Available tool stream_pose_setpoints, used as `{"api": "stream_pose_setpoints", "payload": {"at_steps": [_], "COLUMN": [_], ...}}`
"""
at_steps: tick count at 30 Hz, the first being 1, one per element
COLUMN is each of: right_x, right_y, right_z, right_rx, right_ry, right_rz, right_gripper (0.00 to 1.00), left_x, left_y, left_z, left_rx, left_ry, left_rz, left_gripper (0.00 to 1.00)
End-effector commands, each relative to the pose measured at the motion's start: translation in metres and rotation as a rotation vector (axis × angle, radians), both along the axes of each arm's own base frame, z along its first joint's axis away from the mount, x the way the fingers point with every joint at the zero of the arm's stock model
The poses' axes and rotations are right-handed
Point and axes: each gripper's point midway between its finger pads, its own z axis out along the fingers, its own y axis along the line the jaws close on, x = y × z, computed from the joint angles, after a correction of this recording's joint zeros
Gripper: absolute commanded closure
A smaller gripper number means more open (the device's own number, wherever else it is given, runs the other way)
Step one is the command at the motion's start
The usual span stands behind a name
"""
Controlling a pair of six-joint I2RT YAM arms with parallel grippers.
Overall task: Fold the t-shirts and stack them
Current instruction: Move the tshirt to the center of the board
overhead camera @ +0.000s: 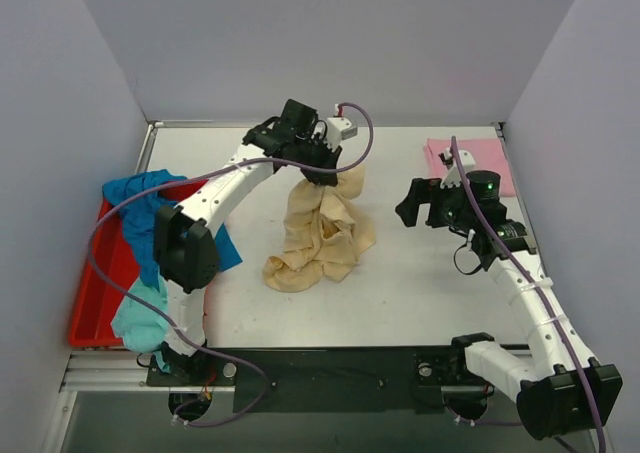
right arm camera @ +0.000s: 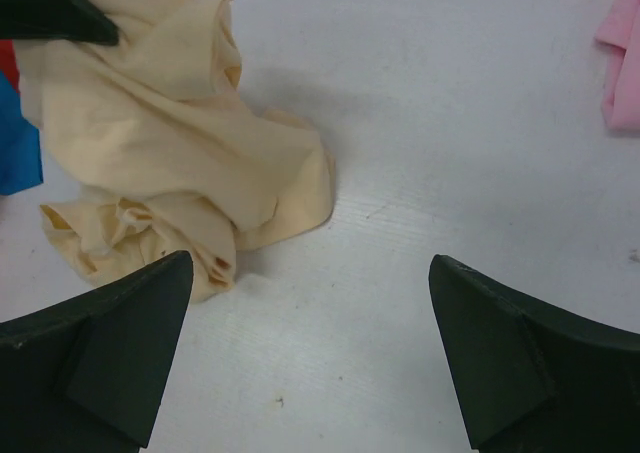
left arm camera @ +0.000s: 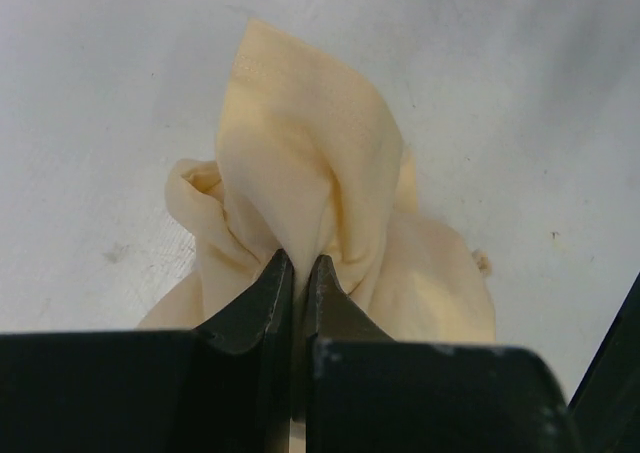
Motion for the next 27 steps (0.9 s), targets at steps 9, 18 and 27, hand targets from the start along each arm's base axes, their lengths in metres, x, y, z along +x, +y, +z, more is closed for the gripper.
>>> {"api": "stream_pose_setpoints", "payload": {"at_steps": [9, 18, 27], "right_x": [-0.004, 0.003, 0.009], "right_y": [0.047, 0.191, 0.223], "right_z": [-0.068, -0.108, -0.174], "right_rx": [-0.088, -0.361, -0.547], "right_ry": [0.191, 0.21, 0.348], "right_rz": [0.079, 0.496, 0.605], "right_gripper": [0.06, 0.07, 0.35], "left_x": [0.121, 0.075, 0.058], "left_y": [0.111, 0.177, 0.219], "left_z": [-0.037, -0.077, -0.05], "left_rx": [-0.218, -0.186, -0.185], "left_ry": [0.346, 0.369, 0.236], "left_rz": [0.772, 0.914, 0.909], "left_gripper": [1.0, 0.59, 0.27]}}
